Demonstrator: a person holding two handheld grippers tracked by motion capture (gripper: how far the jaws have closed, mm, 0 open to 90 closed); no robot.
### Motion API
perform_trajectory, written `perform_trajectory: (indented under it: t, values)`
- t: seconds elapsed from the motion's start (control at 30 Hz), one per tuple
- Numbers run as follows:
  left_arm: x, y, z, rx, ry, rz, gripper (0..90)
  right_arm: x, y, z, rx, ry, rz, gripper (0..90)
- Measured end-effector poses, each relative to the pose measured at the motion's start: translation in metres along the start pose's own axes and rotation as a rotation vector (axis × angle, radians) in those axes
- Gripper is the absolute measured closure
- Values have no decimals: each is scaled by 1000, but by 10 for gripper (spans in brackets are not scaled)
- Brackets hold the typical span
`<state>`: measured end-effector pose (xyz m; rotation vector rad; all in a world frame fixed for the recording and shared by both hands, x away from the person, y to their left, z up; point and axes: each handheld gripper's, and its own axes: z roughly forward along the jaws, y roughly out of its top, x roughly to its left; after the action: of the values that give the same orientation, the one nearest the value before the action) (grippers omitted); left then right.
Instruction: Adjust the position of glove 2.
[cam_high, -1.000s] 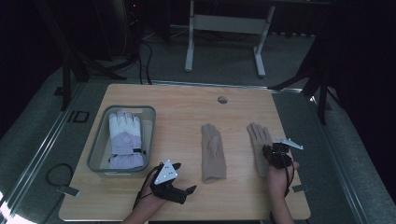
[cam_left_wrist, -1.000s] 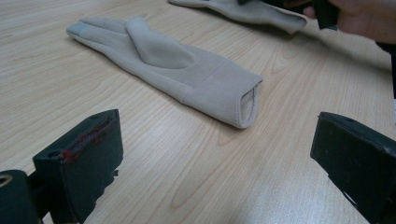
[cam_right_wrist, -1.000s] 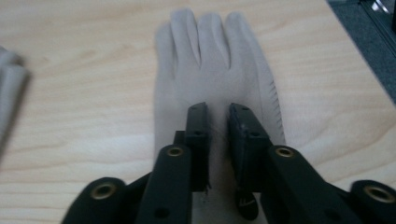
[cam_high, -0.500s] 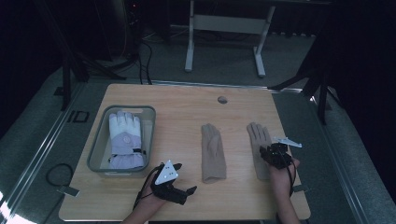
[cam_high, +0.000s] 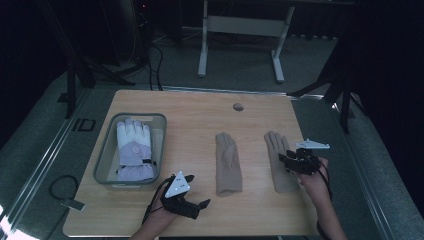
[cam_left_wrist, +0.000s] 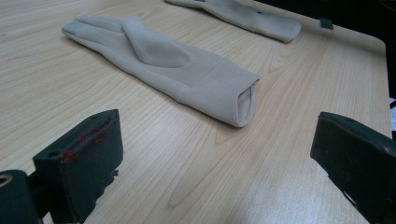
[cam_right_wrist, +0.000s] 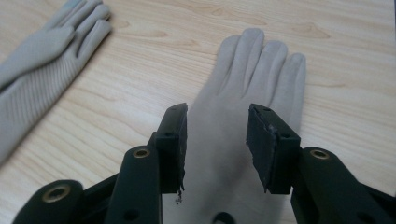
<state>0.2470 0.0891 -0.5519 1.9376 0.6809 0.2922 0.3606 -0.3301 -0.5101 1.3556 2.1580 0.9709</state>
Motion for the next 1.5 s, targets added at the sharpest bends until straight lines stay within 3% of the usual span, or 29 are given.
perform_trajectory:
  t: [0.03, 0.13, 0.17, 0.3, 0.6, 0.87, 0.93, 1.03, 1.07, 1.1, 1.33, 1.5]
  values:
    - [0, 0, 0, -1, 0, 0, 25, -6, -1, -1, 2, 11, -32, 576]
    - [0, 0, 0, -1, -1, -1, 25, -13, -3, -2, 11, 25, -51, 557]
    - [1, 0, 0, -2, -1, -1, 25, -19, -5, -2, 23, 50, -63, 527]
    - [1, -1, 0, -1, -2, -2, 25, -27, -9, 2, 51, 38, -106, 528]
    - [1, -1, 1, 4, -6, 1, 25, -22, -20, 21, 73, 62, -99, 501]
    - [1, -2, 1, 5, -8, -3, 25, -10, -27, 27, 55, 0, -89, 733]
    - [0, -2, 1, 4, -8, -1, 25, -7, -29, 27, 41, -31, -52, 808]
    - [0, -2, 2, 7, -8, -1, 25, -5, -29, 27, 27, -51, 38, 830]
    - [0, -2, 2, 7, -8, -1, 25, -5, -29, 27, 27, -51, 38, 830]
    - [0, -2, 2, 7, -8, -3, 25, -4, -28, 25, 17, -72, 69, 834]
    - [1, -2, 2, 5, -5, -5, 25, 4, -14, 11, -34, -107, 154, 835]
    - [2, -2, 1, 3, -2, -7, 25, 11, -2, 0, -69, -127, 154, 835]
